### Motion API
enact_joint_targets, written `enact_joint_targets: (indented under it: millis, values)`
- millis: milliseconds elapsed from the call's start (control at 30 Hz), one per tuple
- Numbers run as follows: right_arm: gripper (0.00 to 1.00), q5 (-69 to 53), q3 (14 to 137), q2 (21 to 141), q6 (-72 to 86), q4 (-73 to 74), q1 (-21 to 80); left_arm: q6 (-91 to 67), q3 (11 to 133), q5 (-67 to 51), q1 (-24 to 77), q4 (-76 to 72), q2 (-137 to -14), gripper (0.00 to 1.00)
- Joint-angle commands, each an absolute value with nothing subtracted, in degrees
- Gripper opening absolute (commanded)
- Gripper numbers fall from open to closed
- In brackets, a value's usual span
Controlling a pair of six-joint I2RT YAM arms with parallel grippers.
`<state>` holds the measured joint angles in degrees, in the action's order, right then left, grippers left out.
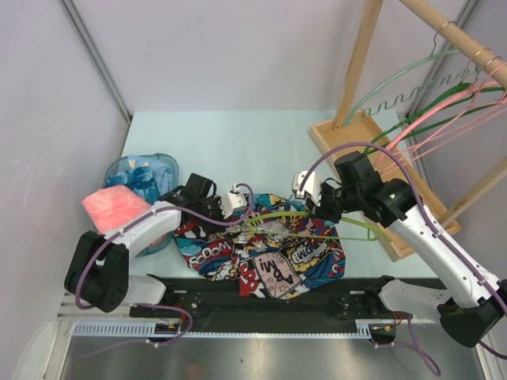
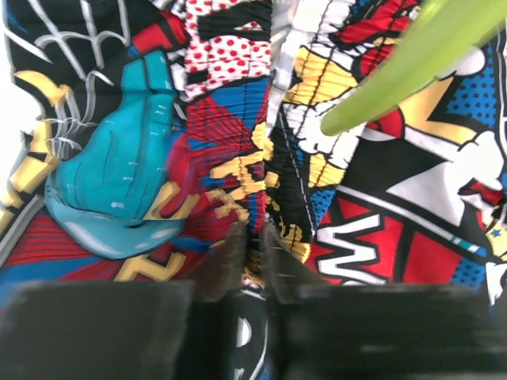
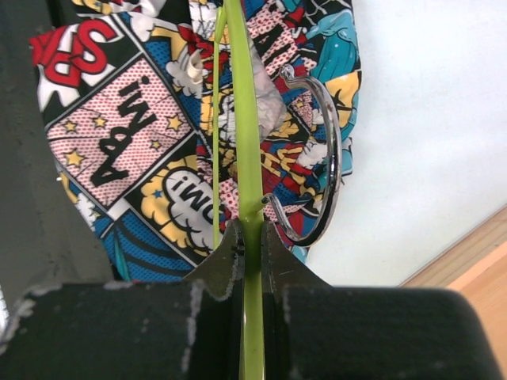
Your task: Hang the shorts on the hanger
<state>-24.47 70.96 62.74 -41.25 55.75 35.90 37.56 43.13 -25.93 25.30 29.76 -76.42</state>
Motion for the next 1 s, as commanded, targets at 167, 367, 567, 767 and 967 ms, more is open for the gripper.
enact_joint_targets:
  millis: [167,367,567,767,967]
  values:
    - [0.00,-23.6,68.1,62.2,-42.9,45.2,36.7,34.9,53.2,-27.8,25.6,34.9,-76.1,0.00]
    - [0.00,-24.3,66.9,63.2,-42.9,40.8,36.6,33.7,58.2,-28.4,25.6,38.8,-76.6,0.00]
    - [0.00,-25.0,65.0,64.8,-44.1,34.7,36.6,35.5,62.7,-29.0,25.6,42.7,-76.3,0.00]
    - [0.00,-25.8,62.4,66.0,-41.8,26.6,37.1,33.9,67.4,-29.9,25.6,44.7,-76.7,0.00]
    - [0.00,-27.6,59.4,66.4,-39.7,19.3,38.4,32.8,71.1,-30.8,25.6,45.8,-77.8,0.00]
